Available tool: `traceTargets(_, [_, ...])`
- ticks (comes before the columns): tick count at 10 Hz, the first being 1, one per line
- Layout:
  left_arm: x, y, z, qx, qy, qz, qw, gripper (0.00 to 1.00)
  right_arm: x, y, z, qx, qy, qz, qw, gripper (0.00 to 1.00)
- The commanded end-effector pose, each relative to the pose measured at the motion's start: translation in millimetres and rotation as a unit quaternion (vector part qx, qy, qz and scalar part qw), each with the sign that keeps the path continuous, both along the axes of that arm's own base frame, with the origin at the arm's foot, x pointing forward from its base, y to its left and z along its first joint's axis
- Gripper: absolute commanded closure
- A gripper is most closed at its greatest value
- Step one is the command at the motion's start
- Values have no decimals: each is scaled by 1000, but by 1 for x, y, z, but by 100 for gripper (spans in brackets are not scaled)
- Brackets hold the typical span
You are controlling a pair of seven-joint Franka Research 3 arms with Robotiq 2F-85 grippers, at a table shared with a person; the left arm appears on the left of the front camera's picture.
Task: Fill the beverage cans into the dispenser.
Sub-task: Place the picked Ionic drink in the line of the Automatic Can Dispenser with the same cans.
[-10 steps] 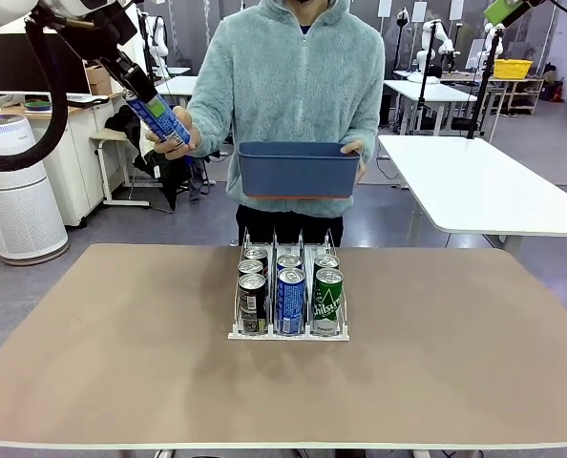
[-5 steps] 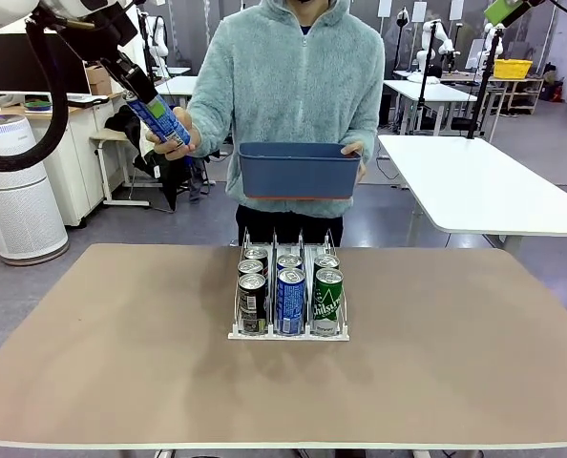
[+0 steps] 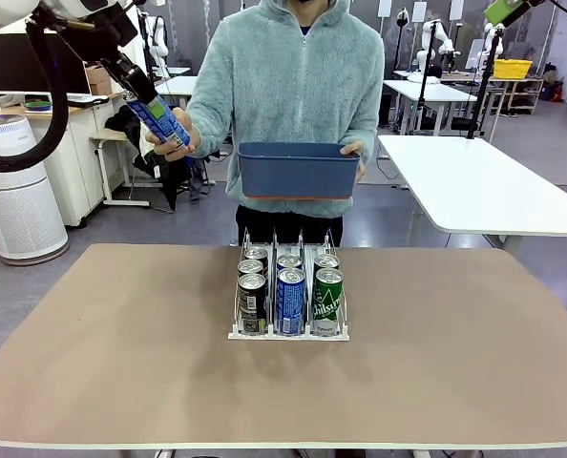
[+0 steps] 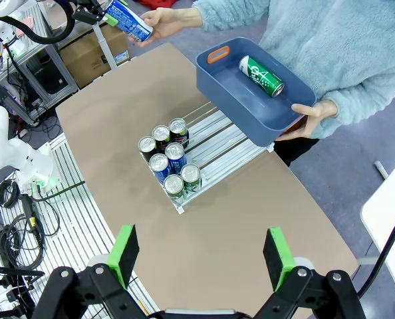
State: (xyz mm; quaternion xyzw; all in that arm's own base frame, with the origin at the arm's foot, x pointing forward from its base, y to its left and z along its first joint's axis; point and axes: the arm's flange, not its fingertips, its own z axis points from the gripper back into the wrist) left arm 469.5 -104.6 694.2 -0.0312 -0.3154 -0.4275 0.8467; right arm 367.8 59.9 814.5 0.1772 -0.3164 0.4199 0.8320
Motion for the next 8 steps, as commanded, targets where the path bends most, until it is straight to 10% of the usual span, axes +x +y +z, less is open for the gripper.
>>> traceTargets(1, [-2, 2, 0, -1, -2, 1, 1000, 63, -2, 1, 0, 3, 4, 0, 1000, 0])
traceTargets(8, [-2, 2, 0, -1, -2, 1, 1000, 63, -2, 1, 0, 3, 4, 0, 1000, 0])
